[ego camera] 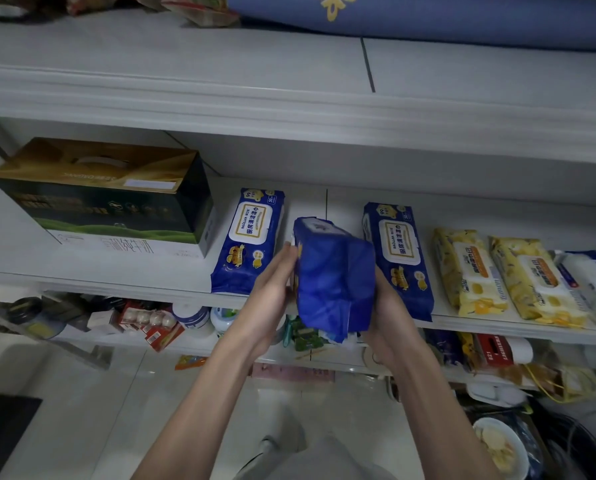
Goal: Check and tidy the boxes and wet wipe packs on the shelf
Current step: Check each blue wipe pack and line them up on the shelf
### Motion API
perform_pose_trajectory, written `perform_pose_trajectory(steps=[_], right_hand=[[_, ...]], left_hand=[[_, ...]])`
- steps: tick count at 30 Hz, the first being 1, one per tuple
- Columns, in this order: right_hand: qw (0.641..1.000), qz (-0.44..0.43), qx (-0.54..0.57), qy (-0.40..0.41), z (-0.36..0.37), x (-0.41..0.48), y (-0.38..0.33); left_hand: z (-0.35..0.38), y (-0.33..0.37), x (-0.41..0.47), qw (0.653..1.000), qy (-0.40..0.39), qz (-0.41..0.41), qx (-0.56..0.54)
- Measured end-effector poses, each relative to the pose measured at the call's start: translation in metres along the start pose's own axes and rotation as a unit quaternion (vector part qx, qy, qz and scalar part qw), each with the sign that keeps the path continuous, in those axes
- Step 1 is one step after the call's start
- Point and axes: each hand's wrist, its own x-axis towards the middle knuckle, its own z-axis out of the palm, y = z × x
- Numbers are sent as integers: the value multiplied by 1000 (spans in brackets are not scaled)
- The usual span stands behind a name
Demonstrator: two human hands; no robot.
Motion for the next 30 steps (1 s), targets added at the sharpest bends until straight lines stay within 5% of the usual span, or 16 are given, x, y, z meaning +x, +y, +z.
perform_pose_trajectory(steps=[7, 16, 21, 25, 30], right_hand=[[999, -28, -6, -24, 7, 7, -9], [975, 51, -198, -83, -29, 8, -23], [985, 97, -127, -63, -21, 8, 1], [994, 104, -12, 3, -25, 12, 28], [993, 113, 10, -13, -28, 25, 42]], left_hand=[[9, 17, 4, 1000, -1, 11, -14], [-17, 14, 3, 999, 5, 12, 35], [-14, -10, -9, 992, 40, 63, 105], [-18, -38, -15, 996, 87, -15, 11], [-19, -59, -5, 996, 62, -59, -17]])
